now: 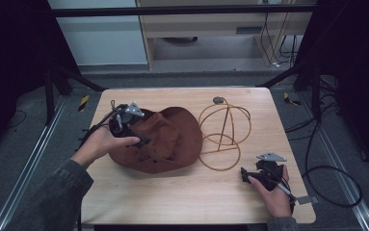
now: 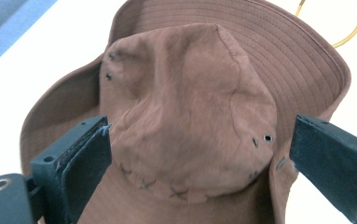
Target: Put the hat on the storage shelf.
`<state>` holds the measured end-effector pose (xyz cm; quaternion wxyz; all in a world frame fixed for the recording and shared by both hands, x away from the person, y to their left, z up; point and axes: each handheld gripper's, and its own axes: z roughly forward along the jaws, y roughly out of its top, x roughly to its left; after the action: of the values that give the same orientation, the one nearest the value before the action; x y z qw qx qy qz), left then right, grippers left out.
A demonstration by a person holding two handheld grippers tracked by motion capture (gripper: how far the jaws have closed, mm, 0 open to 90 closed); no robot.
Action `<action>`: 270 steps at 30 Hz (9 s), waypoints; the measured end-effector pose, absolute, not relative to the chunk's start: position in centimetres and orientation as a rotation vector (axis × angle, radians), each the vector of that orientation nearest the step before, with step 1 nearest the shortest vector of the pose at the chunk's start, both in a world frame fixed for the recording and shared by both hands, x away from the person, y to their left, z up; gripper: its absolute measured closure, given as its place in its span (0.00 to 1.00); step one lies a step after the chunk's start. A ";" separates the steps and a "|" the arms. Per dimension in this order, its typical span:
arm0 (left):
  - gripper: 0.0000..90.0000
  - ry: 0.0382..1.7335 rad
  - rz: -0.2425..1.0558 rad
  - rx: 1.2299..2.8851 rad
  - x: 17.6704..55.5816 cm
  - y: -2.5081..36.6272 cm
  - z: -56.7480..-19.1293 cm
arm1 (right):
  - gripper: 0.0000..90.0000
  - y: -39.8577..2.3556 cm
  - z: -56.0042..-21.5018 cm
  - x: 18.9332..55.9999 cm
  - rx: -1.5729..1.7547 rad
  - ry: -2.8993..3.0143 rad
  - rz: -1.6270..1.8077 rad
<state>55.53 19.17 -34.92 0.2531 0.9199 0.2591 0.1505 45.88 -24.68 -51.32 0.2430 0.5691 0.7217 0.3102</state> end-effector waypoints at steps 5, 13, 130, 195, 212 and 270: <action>0.08 0.708 0.393 2.550 56.8 17.9 -35.3 | 0.00 -24.7 -51.3 45.9 1.559 1.973 0.848; 0.18 0.754 0.356 2.601 58.9 16.7 -35.7 | 0.00 -24.7 -51.3 45.9 1.557 1.973 0.850; 0.99 0.594 0.547 2.450 51.3 23.4 -24.7 | 0.00 -24.7 -51.3 45.9 1.551 1.977 0.848; 0.99 0.403 0.600 2.405 49.8 17.7 -17.3 | 0.00 -24.7 -51.3 45.9 1.549 1.978 0.847; 0.99 0.322 0.592 2.416 51.0 12.5 -15.7 | 0.00 -24.7 -51.3 45.9 1.556 1.975 0.850; 0.98 0.192 0.552 2.462 54.8 -2.2 -18.1 | 0.01 -24.8 -51.3 46.0 1.532 1.985 0.846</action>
<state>54.80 -2.25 -18.11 0.3010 0.9278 0.0723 0.2081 45.95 -24.79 -51.31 0.2451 0.5613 0.7273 0.3098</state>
